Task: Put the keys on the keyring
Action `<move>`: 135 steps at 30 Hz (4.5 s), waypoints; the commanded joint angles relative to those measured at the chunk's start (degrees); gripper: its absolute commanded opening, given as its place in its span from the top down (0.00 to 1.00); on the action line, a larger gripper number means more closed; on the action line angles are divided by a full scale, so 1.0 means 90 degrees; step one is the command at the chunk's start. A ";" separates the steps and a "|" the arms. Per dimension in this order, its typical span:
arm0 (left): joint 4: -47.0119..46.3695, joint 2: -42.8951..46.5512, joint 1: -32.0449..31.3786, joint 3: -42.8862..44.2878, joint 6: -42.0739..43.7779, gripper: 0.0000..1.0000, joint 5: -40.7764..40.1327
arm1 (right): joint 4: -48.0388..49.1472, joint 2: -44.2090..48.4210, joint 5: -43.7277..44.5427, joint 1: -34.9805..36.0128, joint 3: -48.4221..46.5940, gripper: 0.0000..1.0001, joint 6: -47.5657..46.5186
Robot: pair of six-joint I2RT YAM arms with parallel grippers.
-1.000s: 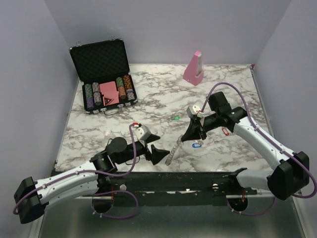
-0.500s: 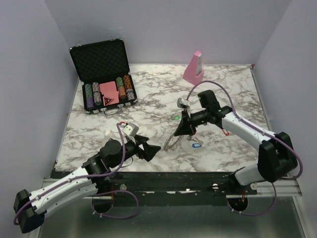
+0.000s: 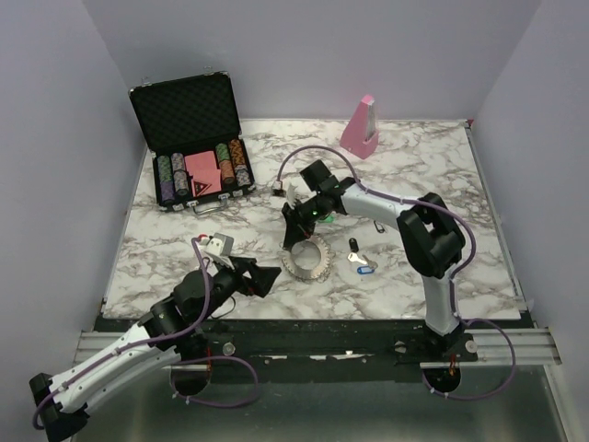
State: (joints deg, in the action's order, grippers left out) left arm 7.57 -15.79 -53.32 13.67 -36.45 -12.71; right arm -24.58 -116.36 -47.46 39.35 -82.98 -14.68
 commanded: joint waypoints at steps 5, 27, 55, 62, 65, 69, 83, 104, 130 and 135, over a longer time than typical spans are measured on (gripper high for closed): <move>0.0575 0.0710 0.0036 -0.0318 -0.0257 0.02 -0.0541 | -0.0501 -0.0324 0.0215 0.0295 -0.0409 0.82 -0.0097; -0.0577 -0.0373 0.0104 -0.0142 0.0163 0.01 0.0074 | 0.0406 0.2900 -0.0245 -0.1599 0.3009 0.33 0.0086; -0.1047 -0.0511 0.0163 -0.0357 -0.0081 0.01 0.0250 | 0.0339 0.0995 0.0401 -0.1804 0.2355 0.61 0.0752; -0.1037 -0.0492 0.0163 -0.0367 -0.0091 0.01 0.0250 | 0.0231 0.0936 0.0342 -0.1804 0.2296 0.73 0.0693; -0.1037 -0.0501 0.0163 -0.0367 -0.0091 0.01 0.0250 | 0.0182 0.0926 0.0332 -0.1804 0.2286 0.78 0.0674; -0.0998 -0.0482 0.0163 -0.0347 -0.0091 0.01 0.0240 | 0.0124 0.0926 0.0274 -0.1814 0.2257 0.78 0.0625; -0.0910 -0.0443 0.0163 -0.0269 -0.0042 0.01 0.0231 | -0.0062 0.0809 0.0264 -0.1746 0.2179 0.80 0.0517; -0.1309 -0.0491 0.0163 -0.0103 0.0727 0.01 0.0893 | -0.1760 0.1453 -0.0810 -0.1697 0.1331 0.99 -0.1560; -0.3585 -0.1672 0.0143 0.0824 0.4244 0.22 0.3911 | -0.6312 0.3543 -0.1826 -0.1384 -0.0292 0.99 -0.9433; -0.3927 -0.2014 0.0046 0.0893 0.4274 0.29 0.4039 | -0.6312 0.3583 -0.2021 -0.1238 -0.0155 0.99 -0.9414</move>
State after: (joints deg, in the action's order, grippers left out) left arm -22.65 -31.86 -52.21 20.03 -0.49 20.03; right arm -75.35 -85.67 -61.17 27.14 -85.34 -95.22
